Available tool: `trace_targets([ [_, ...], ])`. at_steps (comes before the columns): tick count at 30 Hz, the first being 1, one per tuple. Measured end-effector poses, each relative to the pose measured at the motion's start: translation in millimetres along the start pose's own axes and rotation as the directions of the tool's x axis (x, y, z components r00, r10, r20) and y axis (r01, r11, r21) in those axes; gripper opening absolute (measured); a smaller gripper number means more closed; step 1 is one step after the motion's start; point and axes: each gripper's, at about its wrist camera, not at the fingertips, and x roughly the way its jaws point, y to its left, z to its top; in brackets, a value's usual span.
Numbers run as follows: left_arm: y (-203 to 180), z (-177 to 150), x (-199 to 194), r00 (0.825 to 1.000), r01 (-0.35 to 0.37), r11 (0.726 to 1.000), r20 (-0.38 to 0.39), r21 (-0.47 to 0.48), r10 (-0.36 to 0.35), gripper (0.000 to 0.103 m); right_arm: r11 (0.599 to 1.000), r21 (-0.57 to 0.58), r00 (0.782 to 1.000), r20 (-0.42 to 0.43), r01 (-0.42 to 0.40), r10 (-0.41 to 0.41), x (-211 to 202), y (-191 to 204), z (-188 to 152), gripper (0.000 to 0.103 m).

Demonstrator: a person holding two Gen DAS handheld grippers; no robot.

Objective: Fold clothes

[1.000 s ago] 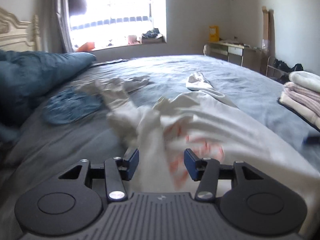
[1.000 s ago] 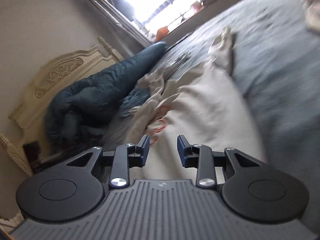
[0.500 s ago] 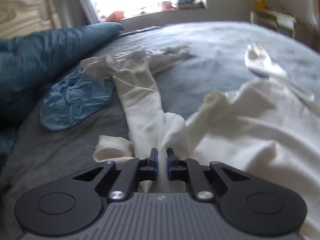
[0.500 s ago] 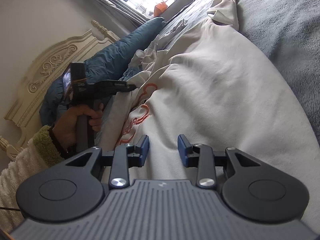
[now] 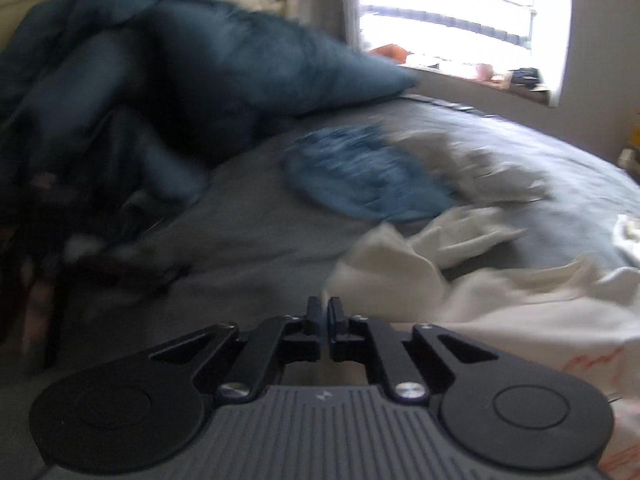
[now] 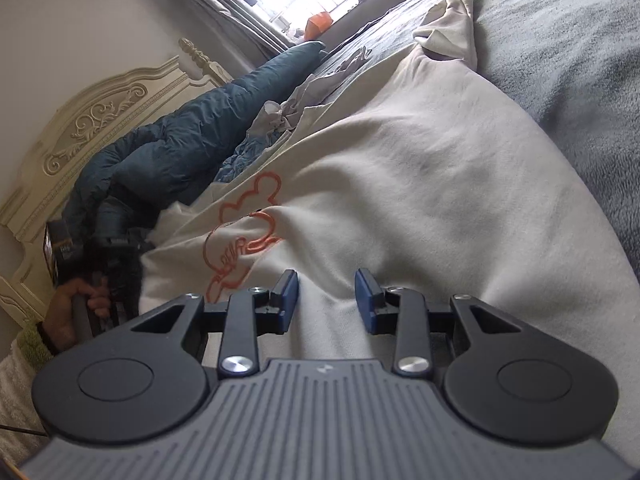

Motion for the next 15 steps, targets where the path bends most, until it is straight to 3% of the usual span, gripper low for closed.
trace_targets([
  [5, 44, -18, 3, 0.999, -0.025, 0.997, -0.033, -0.072, 0.023, 0.004, 1.0, -0.008, 1.0, 0.0, 0.021, -0.021, 3, 2, 0, 0.03],
  [8, 50, -17, -15, 1.0, 0.011, 0.997, 0.024, -0.073, -0.009, 0.012, 0.999, -0.028, 0.999, -0.002, 0.042, -0.042, 4, 5, 0, 0.03],
  [12, 22, -3, -46, 0.985, 0.114, 0.993, 0.125, 0.014, -0.115, 0.026, 0.993, -0.075, 0.995, -0.037, 0.09, -0.093, 7, 17, 4, 0.03],
  [15, -14, 8, -51, 0.967, 0.218, 0.971, 0.11, 0.096, -0.228, 0.037, 0.982, -0.126, 0.984, -0.086, 0.142, -0.154, 6, 31, 11, 0.032],
])
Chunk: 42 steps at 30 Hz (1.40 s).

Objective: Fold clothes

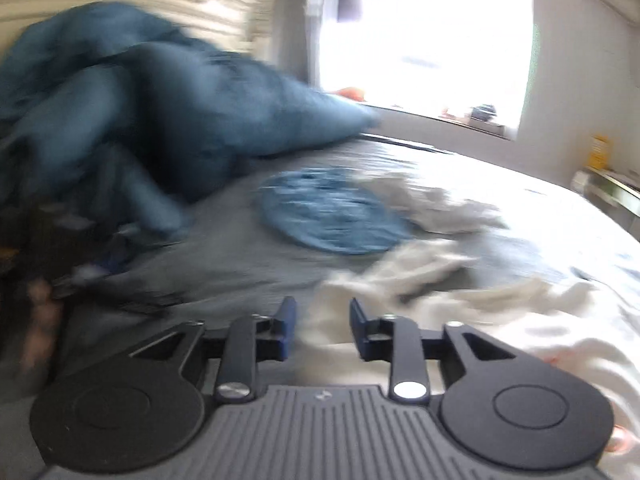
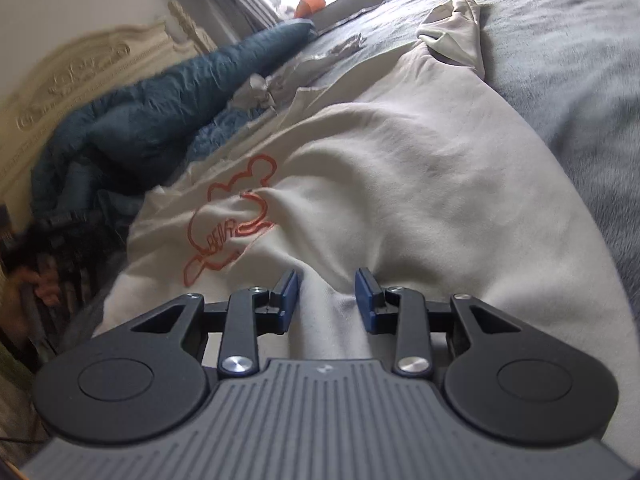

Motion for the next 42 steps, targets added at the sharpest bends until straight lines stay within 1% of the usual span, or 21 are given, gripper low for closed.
trace_targets([
  [3, -32, 6, 22, 0.996, 0.085, 0.995, -0.042, 0.052, -0.083, 0.037, 0.998, -0.065, 0.999, -0.035, 0.016, -0.019, -12, 19, 16, 0.039],
  [6, -57, 8, 57, 0.987, 0.138, 0.988, -0.098, 0.07, -0.131, 0.041, 0.982, -0.186, 1.0, -0.004, 0.006, -0.007, -21, 43, 42, 0.045],
  [8, -65, 6, 79, 0.979, 0.166, 0.984, -0.134, 0.058, -0.157, 0.041, 0.964, -0.266, 1.0, 0.018, 0.006, -0.001, -15, 53, 64, 0.05],
  [10, -69, 1, 99, 0.97, 0.191, 0.98, -0.161, 0.048, -0.181, 0.041, 0.939, -0.345, 0.999, 0.031, -0.001, 0.012, 5, 57, 89, 0.053],
  [12, -67, -4, 113, 0.965, 0.215, 0.975, -0.171, 0.065, -0.201, 0.041, 0.903, -0.429, 0.999, 0.027, -0.014, 0.029, 34, 60, 113, 0.055],
  [15, -66, -9, 126, 0.957, 0.254, 0.958, -0.178, 0.133, -0.229, 0.041, 0.83, -0.556, 0.999, 0.001, -0.042, 0.051, 87, 63, 147, 0.059],
  [17, -65, -13, 135, 0.951, 0.279, 0.941, -0.188, 0.193, -0.244, 0.041, 0.761, -0.649, 1.0, -0.007, -0.015, 0.014, 123, 64, 165, 0.063],
  [18, -65, -14, 140, 0.949, 0.291, 0.929, -0.196, 0.23, -0.248, 0.041, 0.736, -0.677, 1.0, -0.02, -0.013, 0.0, 139, 64, 175, 0.064],
  [22, -69, -20, 159, 0.939, 0.323, 0.878, -0.234, 0.354, -0.251, 0.041, 0.697, -0.716, 0.996, -0.086, -0.037, -0.036, 198, 51, 212, 0.068],
  [24, -71, -20, 166, 0.934, 0.341, 0.852, -0.249, 0.397, -0.258, 0.042, 0.691, -0.72, 0.987, -0.147, -0.063, -0.063, 219, 47, 219, 0.069],
  [26, -72, -18, 173, 0.929, 0.356, 0.83, -0.255, 0.429, -0.267, 0.043, 0.686, -0.722, 0.974, -0.207, -0.09, -0.09, 239, 44, 225, 0.07],
  [28, -73, -13, 180, 0.922, 0.376, 0.816, -0.265, 0.44, -0.283, 0.043, 0.682, -0.721, 0.957, -0.266, -0.118, -0.116, 259, 40, 231, 0.07],
  [30, -75, -11, 188, 0.917, 0.39, 0.802, -0.276, 0.453, -0.289, 0.043, 0.686, -0.713, 0.937, -0.322, -0.147, -0.134, 270, 38, 229, 0.07],
  [31, -77, -11, 190, 0.917, 0.389, 0.795, -0.277, 0.466, -0.287, 0.044, 0.688, -0.711, 0.934, -0.329, -0.148, -0.139, 271, 37, 227, 0.069],
  [33, -80, -10, 193, 0.919, 0.386, 0.782, -0.277, 0.489, -0.28, 0.047, 0.693, -0.704, 0.936, -0.33, -0.157, -0.123, 269, 37, 226, 0.058],
  [35, -82, -8, 193, 0.923, 0.377, 0.776, -0.276, 0.506, -0.269, 0.05, 0.689, -0.71, 0.943, -0.312, -0.148, -0.118, 261, 38, 224, 0.017],
  [36, -83, -6, 191, 0.924, 0.373, 0.769, -0.278, 0.519, -0.261, 0.051, 0.68, -0.72, 0.948, -0.296, -0.14, -0.119, 256, 39, 223, 0.013],
  [38, -83, -5, 190, 0.926, 0.366, 0.75, -0.292, 0.55, -0.238, 0.061, 0.657, -0.744, 0.959, -0.259, -0.121, -0.117, 246, 42, 218, 0.008],
  [39, -84, -5, 189, 0.927, 0.363, 0.74, -0.301, 0.566, -0.225, 0.064, 0.644, -0.757, 0.965, -0.237, -0.11, -0.114, 240, 44, 215, 0.007],
  [40, -83, -4, 190, 0.926, 0.363, 0.738, -0.31, 0.569, -0.216, 0.068, 0.629, -0.772, 0.973, -0.204, -0.093, -0.107, 233, 46, 213, 0.007],
  [42, -83, -1, 193, 0.92, 0.369, 0.748, -0.333, 0.552, -0.209, 0.069, 0.611, -0.79, 0.987, -0.127, -0.043, -0.094, 219, 49, 211, 0.006],
])
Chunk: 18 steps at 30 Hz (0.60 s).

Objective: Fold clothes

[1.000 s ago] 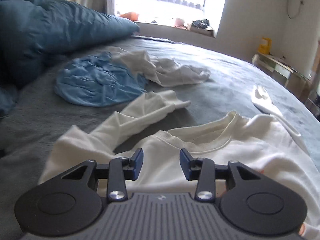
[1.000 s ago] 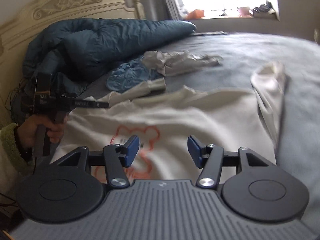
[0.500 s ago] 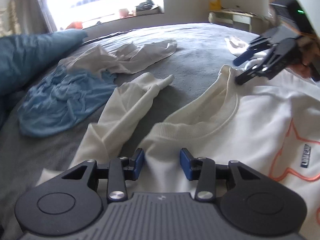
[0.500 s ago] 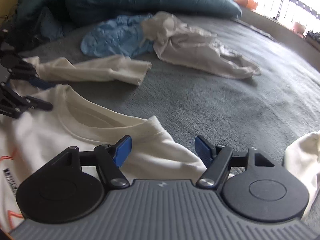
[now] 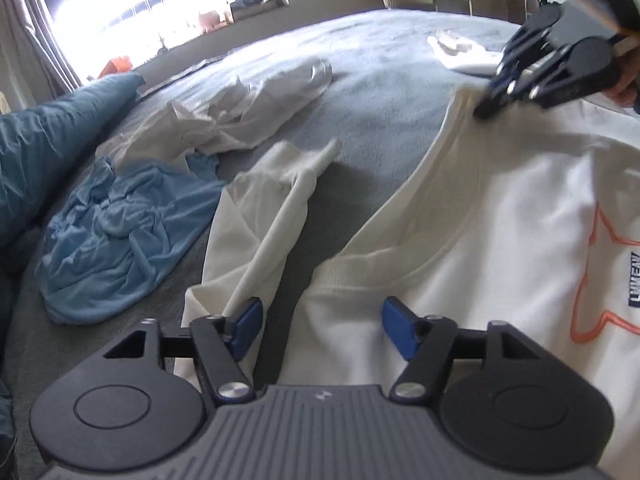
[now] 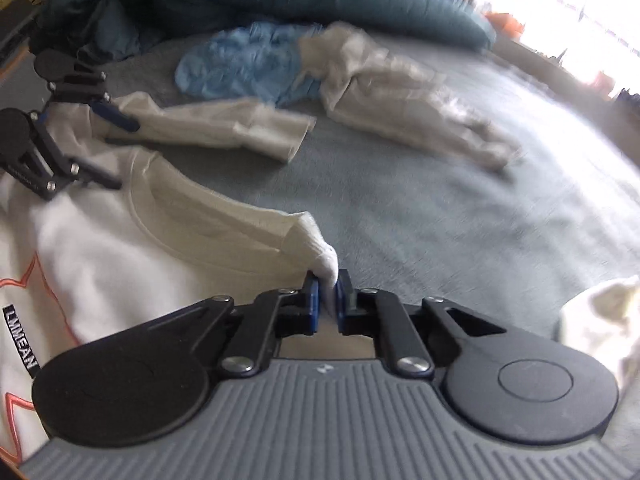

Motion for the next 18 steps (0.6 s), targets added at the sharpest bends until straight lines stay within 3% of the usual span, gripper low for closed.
trace_targets([
  [3, 3, 6, 4, 0.999, 0.029, 0.998, -0.014, -0.062, -0.03, 0.065, 0.993, -0.018, 0.989, 0.088, 0.12, -0.118, -21, 8, -3, 0.005],
  [5, -1, 10, 8, 0.998, 0.051, 0.995, -0.019, -0.082, -0.053, 0.047, 0.966, -0.058, 0.961, 0.129, 0.252, -0.243, -35, 20, -9, 0.005],
  [6, -5, 12, 9, 0.998, 0.057, 0.995, -0.017, -0.082, -0.059, 0.043, 0.953, -0.071, 0.947, 0.148, 0.296, -0.283, -42, 24, -13, 0.005],
  [8, -16, 17, 9, 0.998, 0.06, 0.996, -0.006, -0.068, -0.06, 0.022, 0.922, -0.097, 0.917, 0.188, 0.375, -0.353, -54, 33, -18, 0.005],
  [10, -27, 22, 8, 0.999, 0.048, 0.997, 0.002, -0.058, -0.048, 0.009, 0.89, -0.121, 0.887, 0.215, 0.439, -0.408, -65, 39, -24, 0.005],
  [14, -47, 36, -14, 0.996, -0.012, 0.999, 0.092, -0.047, 0.016, 0.005, 0.841, -0.096, 0.828, 0.267, 0.533, -0.494, -90, 41, -29, 0.005],
  [18, -50, 59, -48, 0.97, -0.074, 0.992, 0.222, -0.1, 0.095, 0.005, 0.783, -0.057, 0.754, 0.321, 0.62, -0.573, -117, 39, -27, 0.005],
])
